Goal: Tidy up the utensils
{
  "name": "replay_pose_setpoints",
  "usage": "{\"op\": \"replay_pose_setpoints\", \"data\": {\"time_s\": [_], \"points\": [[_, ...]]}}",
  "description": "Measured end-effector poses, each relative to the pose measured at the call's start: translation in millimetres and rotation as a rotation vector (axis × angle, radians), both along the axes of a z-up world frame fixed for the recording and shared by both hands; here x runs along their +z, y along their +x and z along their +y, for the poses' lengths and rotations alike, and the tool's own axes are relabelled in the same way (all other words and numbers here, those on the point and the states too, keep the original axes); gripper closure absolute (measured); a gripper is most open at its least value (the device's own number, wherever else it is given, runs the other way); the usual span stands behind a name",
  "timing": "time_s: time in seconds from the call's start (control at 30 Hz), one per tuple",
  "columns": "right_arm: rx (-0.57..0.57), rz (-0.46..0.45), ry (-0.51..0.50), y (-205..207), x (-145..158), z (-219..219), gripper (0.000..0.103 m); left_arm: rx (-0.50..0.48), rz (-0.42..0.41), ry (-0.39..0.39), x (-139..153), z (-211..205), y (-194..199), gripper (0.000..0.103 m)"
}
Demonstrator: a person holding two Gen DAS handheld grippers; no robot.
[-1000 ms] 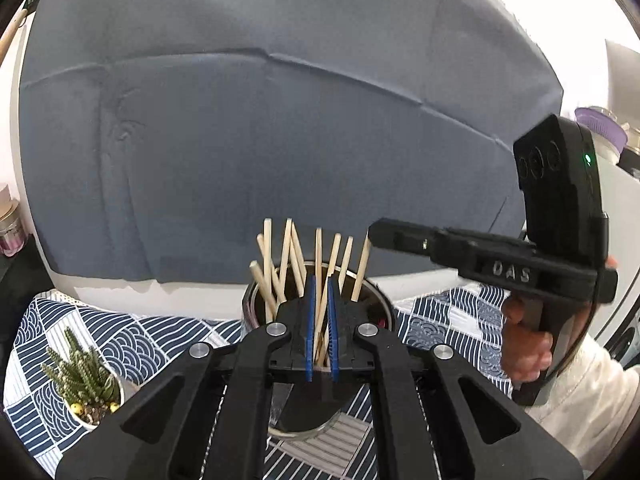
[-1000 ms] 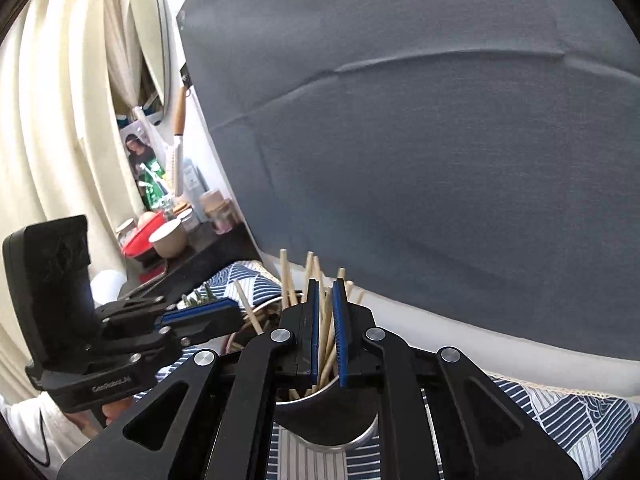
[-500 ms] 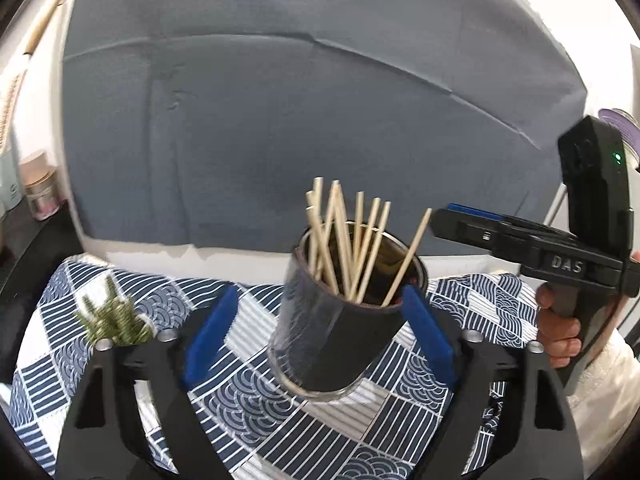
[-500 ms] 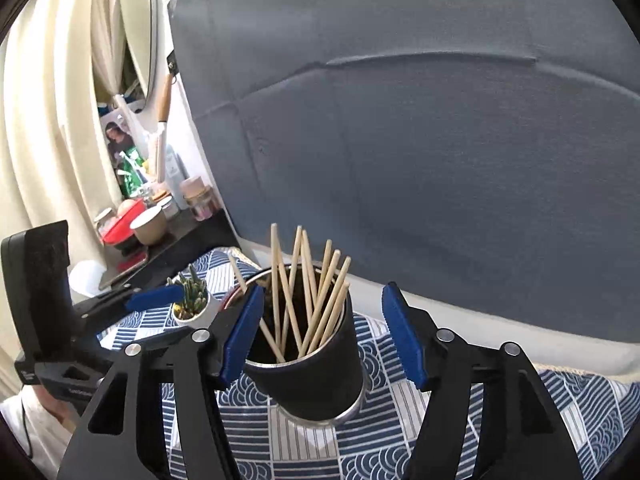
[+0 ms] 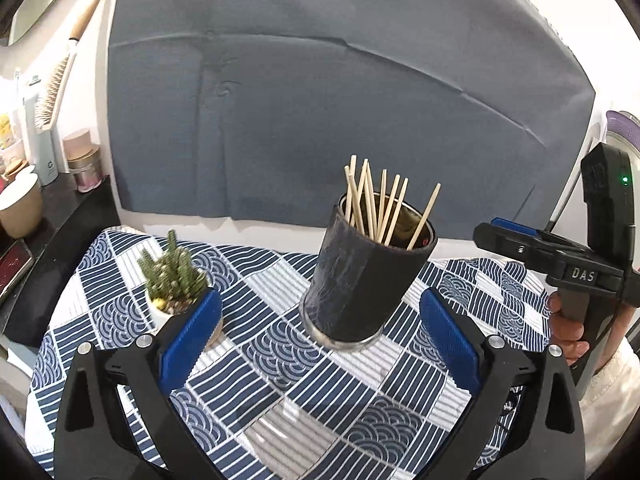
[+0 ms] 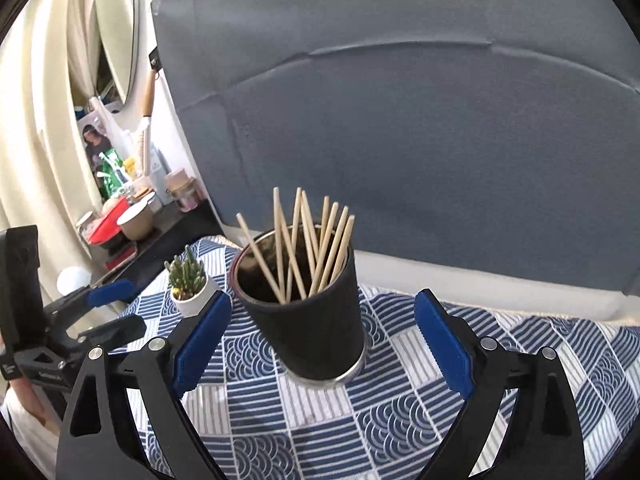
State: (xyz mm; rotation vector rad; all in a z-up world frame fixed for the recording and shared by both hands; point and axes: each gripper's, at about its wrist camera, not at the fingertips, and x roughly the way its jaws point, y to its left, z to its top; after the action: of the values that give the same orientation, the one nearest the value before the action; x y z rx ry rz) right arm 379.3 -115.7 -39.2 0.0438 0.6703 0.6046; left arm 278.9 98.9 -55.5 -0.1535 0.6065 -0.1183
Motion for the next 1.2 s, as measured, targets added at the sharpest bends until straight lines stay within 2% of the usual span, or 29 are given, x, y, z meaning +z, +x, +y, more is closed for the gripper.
{"op": "replay_pose_setpoints", "data": {"time_s": [0.27, 0.6, 0.93, 1.07, 1.2], "points": [[-0.031, 0.003, -0.019, -40, 3, -2, 0.011, -0.007, 0.009, 0.029, 3, -1, -31, 0.006], [-0.054, -0.028, -0.014, -93, 15, -9, 0.01, 0.025, -0.033, 0.068, 24, 1, -81, 0.006], [-0.136, -0.059, 0.002, -152, 30, -24, 0.008, 0.05, -0.061, 0.12, 42, -8, -130, 0.006], [-0.164, -0.069, -0.001, -176, 33, -31, 0.008, 0.039, -0.044, 0.127, 42, -17, -146, 0.006], [-0.202, -0.081, 0.002, -200, 35, -39, 0.008, 0.063, -0.07, 0.155, 40, -27, -166, 0.006]]}}
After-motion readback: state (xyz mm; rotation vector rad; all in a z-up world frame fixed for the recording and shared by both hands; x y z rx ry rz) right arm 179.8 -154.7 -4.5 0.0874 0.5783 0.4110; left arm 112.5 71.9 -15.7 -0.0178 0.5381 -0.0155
